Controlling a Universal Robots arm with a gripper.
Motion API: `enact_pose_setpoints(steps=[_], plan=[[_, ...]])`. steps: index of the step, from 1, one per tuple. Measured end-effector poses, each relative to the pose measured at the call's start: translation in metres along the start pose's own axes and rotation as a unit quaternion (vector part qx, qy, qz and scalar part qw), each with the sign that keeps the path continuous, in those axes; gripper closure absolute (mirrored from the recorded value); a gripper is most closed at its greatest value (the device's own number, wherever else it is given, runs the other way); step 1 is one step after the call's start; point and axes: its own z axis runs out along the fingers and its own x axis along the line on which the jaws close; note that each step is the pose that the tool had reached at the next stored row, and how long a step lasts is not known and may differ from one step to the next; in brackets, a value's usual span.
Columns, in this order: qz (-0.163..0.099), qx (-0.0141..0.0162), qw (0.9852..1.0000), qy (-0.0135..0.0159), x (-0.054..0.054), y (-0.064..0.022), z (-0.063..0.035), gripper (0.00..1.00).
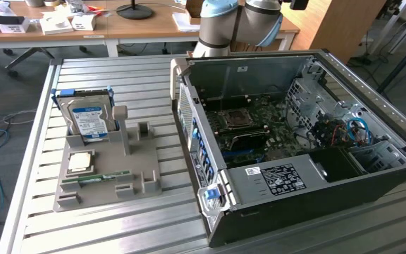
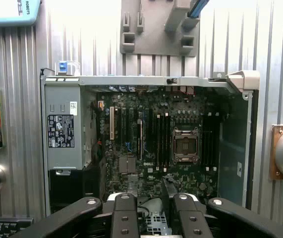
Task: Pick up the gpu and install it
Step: 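Insert the gpu into the slot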
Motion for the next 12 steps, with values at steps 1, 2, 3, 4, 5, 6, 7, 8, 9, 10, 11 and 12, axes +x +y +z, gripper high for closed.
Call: enact_pose_setpoints(steps=[1, 2, 3, 4, 5, 6, 7, 8, 9, 10, 11, 12], plan=[[0.0, 0.0, 1.0, 0.0, 0.0, 0.0, 0.0, 0.67], [0.0, 0.0, 1.0, 0.0, 0.0, 0.0, 0.0, 0.67], [0.0, 0.0, 1.0, 0.0, 0.0, 0.0, 0.0, 0.67], [0.0, 0.0, 1.0, 0.0, 0.0, 0.0, 0.0, 0.67], [0.0, 0.0, 1.0, 0.0, 0.0, 0.0, 0.0, 0.67], [0.0, 0.0, 1.0, 0.0, 0.0, 0.0, 0.0, 0.67], [0.0, 0.0, 1.0, 0.0, 0.0, 0.0, 0.0, 0.67], [0.0, 0.0, 1.0, 0.0, 0.0, 0.0, 0.0, 0.67], [0.0, 0.0, 1.0, 0.0, 0.0, 0.0, 0.0, 0.67], [0.0, 0.0, 1.0, 0.0, 0.0, 0.0, 0.0, 0.67], [0.0, 0.0, 1.0, 0.0, 0.0, 0.0, 0.0, 0.67], [0.0, 0.0, 1.0, 0.0, 0.0, 0.0, 0.0, 0.67]])
